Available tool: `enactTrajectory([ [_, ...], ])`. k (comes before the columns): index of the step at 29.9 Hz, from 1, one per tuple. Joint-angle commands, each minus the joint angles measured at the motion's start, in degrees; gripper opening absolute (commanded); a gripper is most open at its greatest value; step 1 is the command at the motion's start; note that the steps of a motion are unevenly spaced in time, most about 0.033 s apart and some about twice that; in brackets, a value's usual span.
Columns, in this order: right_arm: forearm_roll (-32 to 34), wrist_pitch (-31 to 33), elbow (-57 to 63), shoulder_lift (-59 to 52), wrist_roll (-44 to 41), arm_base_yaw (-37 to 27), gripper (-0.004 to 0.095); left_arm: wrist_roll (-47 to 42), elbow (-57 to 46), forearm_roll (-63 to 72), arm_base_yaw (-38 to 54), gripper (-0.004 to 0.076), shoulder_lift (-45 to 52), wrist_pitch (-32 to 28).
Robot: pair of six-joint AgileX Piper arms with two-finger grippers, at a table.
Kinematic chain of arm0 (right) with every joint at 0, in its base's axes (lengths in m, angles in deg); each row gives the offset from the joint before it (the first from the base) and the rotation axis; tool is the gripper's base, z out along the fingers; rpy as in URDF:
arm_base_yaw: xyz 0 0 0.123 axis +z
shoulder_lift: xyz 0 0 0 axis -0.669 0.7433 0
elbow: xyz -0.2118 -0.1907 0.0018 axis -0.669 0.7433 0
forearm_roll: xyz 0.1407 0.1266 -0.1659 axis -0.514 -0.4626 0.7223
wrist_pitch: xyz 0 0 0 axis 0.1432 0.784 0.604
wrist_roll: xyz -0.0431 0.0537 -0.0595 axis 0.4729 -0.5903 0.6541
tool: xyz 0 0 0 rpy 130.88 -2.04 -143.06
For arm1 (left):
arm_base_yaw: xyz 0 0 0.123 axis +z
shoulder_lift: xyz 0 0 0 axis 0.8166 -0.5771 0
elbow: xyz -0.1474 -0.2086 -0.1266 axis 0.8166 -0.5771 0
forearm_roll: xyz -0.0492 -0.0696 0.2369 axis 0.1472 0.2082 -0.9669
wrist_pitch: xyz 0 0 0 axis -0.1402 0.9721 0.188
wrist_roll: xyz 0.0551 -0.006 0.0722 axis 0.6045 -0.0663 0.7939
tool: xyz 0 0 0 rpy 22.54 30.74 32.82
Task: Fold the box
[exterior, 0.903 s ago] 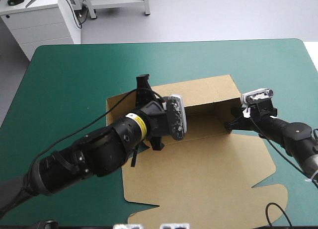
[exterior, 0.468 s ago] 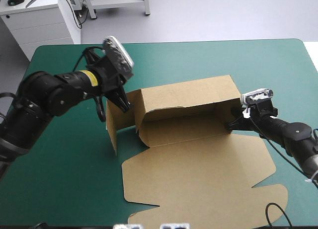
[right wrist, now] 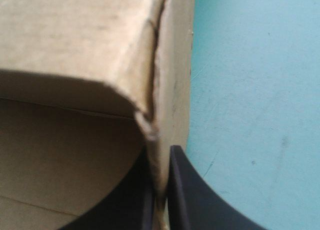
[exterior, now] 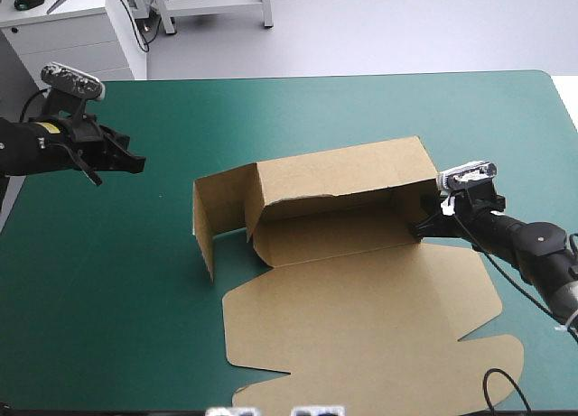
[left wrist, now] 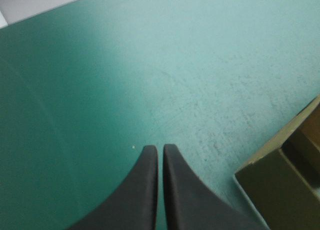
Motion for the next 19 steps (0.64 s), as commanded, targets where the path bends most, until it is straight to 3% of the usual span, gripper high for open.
enactTrajectory([
  [1,-0.9,-0.7,-1.5,-1.5,-0.6,-0.1,-0.0013,0.5,-1.7,3.0,3.3,0.0016,1.8,-2.6],
  [8,-0.7,0.9,-1.5,-2.6,-0.9,-0.1,-0.0013,0.5,-5.4,3.9,6.4,0.0016,1.8,-5.1],
  [11,2.6,1.9,-1.8,-4.4,-4.1,-0.1,-0.0012,0.5,-5.4,3.9,6.4,0.0016,2.1,-5.5],
  [14,12.0,4.6,-3.9,-6.2,-13.2,-0.1,-0.0012,0.5,-5.4,3.8,6.4,0.0016,2.9,-5.9],
  [19,29.9,14.6,-11.9,-8.2,-33.0,-0.1,-0.0012,0.5,-5.4,3.7,6.4,0.0013,4.0,-6.1],
])
